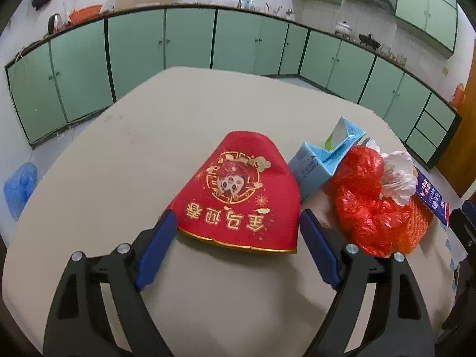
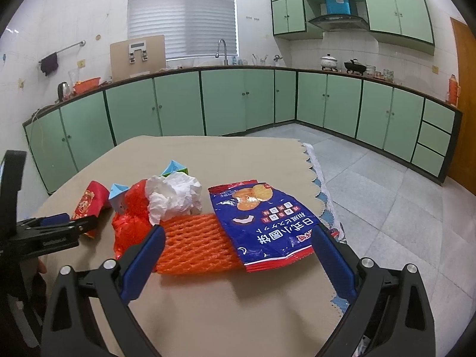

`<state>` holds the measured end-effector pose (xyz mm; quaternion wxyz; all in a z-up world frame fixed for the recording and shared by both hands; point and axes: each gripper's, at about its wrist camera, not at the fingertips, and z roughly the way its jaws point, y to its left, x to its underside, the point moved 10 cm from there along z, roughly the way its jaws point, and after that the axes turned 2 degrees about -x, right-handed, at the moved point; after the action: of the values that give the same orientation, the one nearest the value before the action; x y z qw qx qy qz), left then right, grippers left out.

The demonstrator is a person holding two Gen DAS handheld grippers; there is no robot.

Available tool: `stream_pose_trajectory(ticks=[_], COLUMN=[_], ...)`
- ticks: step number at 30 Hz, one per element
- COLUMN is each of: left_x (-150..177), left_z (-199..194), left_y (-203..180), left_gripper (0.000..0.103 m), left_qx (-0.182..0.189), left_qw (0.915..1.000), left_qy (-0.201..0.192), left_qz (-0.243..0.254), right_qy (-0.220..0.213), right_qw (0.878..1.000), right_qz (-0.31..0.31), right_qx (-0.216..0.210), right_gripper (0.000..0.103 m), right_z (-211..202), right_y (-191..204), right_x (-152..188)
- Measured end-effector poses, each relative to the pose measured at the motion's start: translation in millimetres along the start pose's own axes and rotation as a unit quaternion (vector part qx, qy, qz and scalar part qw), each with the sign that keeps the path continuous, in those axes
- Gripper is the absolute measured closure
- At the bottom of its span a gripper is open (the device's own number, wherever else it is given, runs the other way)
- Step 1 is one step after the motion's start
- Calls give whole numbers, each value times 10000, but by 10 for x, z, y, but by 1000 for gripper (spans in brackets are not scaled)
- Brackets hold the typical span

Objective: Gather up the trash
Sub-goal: 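Close the left tool on the red-gold paper bag and lift it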

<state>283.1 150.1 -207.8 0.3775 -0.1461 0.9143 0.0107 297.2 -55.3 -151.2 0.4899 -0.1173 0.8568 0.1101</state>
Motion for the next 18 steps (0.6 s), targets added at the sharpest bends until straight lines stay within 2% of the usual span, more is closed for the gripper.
stream_pose_trajectory(ticks=[6, 8, 9, 10, 12, 18], left_x=[12, 25, 22, 41, 72, 44], left_z=[-2, -31, -37, -55, -63, -120], left_y=[12, -7, -24, -83, -120, -141], left_gripper=[24, 32, 45, 51, 51, 35], left_qx=[96, 173, 223, 245, 163, 295], left_qw=[9999, 9998, 9997, 9995, 9994, 9992], left_qy=[64, 47, 31, 51, 34, -25], left_qz=[-24, 38, 92, 210, 319, 266], right_qy=[-15, -20, -23, -28, -35, -39], right_qw=[10000, 10000, 10000, 10000, 10000, 10000], right_qz=[21, 9, 16, 22, 23, 34], right_qx=[5, 15, 14, 18, 28, 44], right_gripper=[7, 7, 7, 7, 7, 7], right_z=[-15, -20, -23, -30, -36, -51], right_y=[-12, -19, -27, -34, -46, -89], right_x=[-5, -9, -12, -14, -22, -28])
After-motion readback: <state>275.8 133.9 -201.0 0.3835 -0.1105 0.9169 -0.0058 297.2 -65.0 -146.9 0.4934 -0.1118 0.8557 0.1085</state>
